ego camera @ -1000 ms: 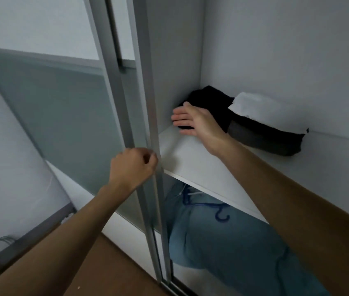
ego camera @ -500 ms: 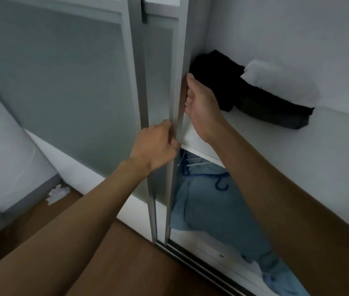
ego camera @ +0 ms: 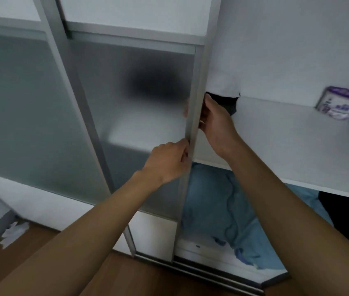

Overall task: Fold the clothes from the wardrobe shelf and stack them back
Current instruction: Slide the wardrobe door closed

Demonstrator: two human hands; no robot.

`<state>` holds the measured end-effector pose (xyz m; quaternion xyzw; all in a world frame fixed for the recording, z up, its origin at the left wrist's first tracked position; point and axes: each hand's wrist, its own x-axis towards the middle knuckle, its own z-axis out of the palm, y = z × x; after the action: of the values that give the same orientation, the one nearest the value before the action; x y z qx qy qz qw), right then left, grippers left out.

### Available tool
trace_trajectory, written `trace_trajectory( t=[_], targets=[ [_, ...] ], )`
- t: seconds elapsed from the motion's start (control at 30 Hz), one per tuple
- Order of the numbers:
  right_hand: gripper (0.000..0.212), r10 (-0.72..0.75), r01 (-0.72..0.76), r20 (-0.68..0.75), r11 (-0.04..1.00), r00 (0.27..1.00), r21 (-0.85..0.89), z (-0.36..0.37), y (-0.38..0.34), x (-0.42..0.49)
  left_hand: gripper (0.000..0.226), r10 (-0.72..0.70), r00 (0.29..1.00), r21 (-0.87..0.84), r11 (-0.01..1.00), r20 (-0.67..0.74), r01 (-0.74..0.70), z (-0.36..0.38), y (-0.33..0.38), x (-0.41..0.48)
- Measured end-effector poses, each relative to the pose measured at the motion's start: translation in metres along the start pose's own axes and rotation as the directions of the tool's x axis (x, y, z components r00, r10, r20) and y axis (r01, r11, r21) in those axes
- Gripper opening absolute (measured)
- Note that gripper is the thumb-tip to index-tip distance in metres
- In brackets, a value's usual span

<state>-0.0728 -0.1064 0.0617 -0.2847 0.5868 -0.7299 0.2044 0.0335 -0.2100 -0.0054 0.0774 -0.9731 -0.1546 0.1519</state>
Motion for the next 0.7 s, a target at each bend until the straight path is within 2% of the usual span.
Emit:
trace_trajectory(
  t=[0.07, 0.17, 0.23, 0.33, 0.53, 0.7],
  targets=[
    [0.042, 0.002, -0.002, -0.016, 1.0, 1.0, -0.013, -0.031, -0.012, -0.016, 0.018, 0.078, 0.997, 0.037, 0.996, 0.013, -0.079, 0.008, 0.023, 0.005],
    [0.043, -0.002, -0.002, -0.095, 0.999, 0.995, -0.049, -0.079, -0.025, -0.041, 0.029, 0.281, 0.958, -0.009, 0.959, -0.061, -0.282, 0.011, 0.055, 0.011],
    [0.041, -0.008, 0.0, -0.164, 0.999, 0.986, -0.053, -0.112, -0.031, -0.059, 0.029, 0.419, 0.902, 0.008, 0.908, -0.102, -0.42, 0.01, 0.076, 0.017],
    [0.04, -0.02, 0.012, -0.24, 0.999, 0.971, -0.032, -0.154, -0.041, -0.086, 0.032, 0.615, 0.773, 0.136, 0.788, -0.155, -0.6, 0.006, 0.108, 0.031],
    [0.039, -0.06, 0.022, -0.48, 0.996, 0.875, -0.084, -0.231, -0.061, -0.129, 0.044, 0.802, 0.587, 0.377, 0.58, -0.112, -0.722, 0.019, 0.177, 0.068],
    [0.03, -0.196, 0.041, -0.61, 0.965, 0.768, -0.26, -0.29, -0.071, -0.169, 0.053, 0.907, 0.421, 0.576, 0.343, 0.002, -0.742, 0.041, 0.227, 0.103]
  ],
)
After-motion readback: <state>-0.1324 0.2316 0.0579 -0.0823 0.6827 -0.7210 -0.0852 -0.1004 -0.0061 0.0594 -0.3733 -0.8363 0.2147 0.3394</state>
